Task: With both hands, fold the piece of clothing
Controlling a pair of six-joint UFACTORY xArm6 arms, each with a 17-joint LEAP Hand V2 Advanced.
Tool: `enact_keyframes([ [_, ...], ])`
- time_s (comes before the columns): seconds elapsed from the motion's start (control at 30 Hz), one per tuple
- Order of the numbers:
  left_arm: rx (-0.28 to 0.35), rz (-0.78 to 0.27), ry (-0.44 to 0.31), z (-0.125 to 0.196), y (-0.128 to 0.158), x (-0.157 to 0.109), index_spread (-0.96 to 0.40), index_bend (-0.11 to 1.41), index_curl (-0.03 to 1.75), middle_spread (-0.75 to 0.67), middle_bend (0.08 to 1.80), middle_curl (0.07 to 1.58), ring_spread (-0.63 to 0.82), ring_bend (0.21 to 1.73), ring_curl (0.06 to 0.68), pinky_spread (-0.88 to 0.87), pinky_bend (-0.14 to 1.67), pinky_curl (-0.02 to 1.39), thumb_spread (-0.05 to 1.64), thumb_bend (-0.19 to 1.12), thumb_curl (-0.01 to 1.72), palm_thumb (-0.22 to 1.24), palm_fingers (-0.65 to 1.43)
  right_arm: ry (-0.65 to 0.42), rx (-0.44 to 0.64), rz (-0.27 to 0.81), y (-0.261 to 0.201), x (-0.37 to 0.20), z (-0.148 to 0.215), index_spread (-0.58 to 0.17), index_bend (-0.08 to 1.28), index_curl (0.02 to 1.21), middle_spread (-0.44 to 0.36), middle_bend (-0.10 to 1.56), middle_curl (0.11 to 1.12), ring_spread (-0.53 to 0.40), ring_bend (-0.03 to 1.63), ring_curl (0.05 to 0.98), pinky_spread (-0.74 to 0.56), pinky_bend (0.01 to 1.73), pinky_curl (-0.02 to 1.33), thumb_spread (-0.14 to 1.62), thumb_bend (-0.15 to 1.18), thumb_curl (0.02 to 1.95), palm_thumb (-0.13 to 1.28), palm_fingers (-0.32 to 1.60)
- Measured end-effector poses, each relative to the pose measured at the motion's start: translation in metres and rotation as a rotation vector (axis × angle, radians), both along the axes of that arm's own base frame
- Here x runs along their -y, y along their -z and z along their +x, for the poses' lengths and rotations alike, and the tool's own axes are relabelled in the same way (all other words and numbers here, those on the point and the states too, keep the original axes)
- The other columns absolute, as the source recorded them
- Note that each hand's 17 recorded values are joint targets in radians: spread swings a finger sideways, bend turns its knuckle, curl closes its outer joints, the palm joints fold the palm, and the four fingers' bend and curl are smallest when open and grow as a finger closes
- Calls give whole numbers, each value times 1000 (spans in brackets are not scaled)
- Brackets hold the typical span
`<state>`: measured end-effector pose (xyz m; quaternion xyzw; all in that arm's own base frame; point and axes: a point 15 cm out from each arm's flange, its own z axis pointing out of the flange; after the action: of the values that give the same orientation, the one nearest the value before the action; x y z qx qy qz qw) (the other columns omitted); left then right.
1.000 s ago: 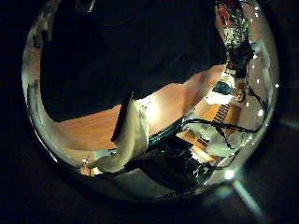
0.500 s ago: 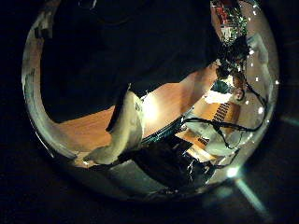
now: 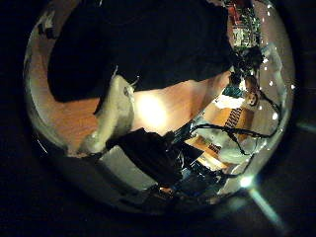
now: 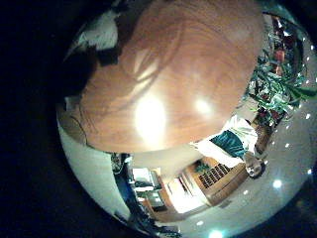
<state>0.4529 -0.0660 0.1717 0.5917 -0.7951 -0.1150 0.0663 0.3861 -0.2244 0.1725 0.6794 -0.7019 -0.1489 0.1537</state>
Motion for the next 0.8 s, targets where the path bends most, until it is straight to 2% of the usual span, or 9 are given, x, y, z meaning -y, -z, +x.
enact_keyframes([
  [0.2, -18, -14, 10, -8, 11, 14, -175, 222, 602, 15, 200, 476, -83, 806, 319, -128, 384, 683, 1432, 174, 359, 416, 352, 40, 45, -25, -22, 24, -5, -317, 1053, 902, -141, 1283, 817, -216, 1403, 674, -180, 1338, 760, 1152, 71, 602, 1028, 1059],
  [0.33, -24, -25, 7, -9, 23, 18, -176, 221, 602, 15, 197, 472, -82, 797, 314, -122, 372, 680, 1435, 159, 365, 425, 361, 37, 72, -33, -36, 21, -4, -310, 1052, 916, -137, 1294, 822, -215, 1402, 684, -176, 1327, 788, 1150, 57, 626, 1036, 1056],
  [0.47, -23, -28, 6, -9, 23, 18, -175, 218, 600, 16, 193, 469, -82, 791, 311, -122, 365, 679, 1435, 146, 368, 436, 367, 16, 95, -35, -56, 8, 0, -304, 1056, 928, -133, 1296, 824, -216, 1400, 696, -173, 1308, 822, 1148, 37, 650, 1041, 1058],
  [0.6, -10, -31, -2, -7, 16, 14, -176, 214, 597, 12, 193, 465, -82, 784, 308, -127, 364, 683, 1431, 133, 374, 450, 374, -22, 114, -33, -86, -18, 2, -300, 1061, 939, -131, 1297, 825, -216, 1396, 705, -173, 1293, 851, 1146, 23, 672, 1050, 1062],
  [0.8, 17, -41, -40, -8, -4, -14, -188, 204, 595, -2, 199, 466, -99, 780, 304, -130, 356, 685, 1434, 115, 380, 465, 399, -143, 188, -26, -131, -86, 28, -293, 1064, 944, -127, 1299, 819, -214, 1391, 712, -173, 1267, 890, 1131, 2, 704, 1065, 1084],
])
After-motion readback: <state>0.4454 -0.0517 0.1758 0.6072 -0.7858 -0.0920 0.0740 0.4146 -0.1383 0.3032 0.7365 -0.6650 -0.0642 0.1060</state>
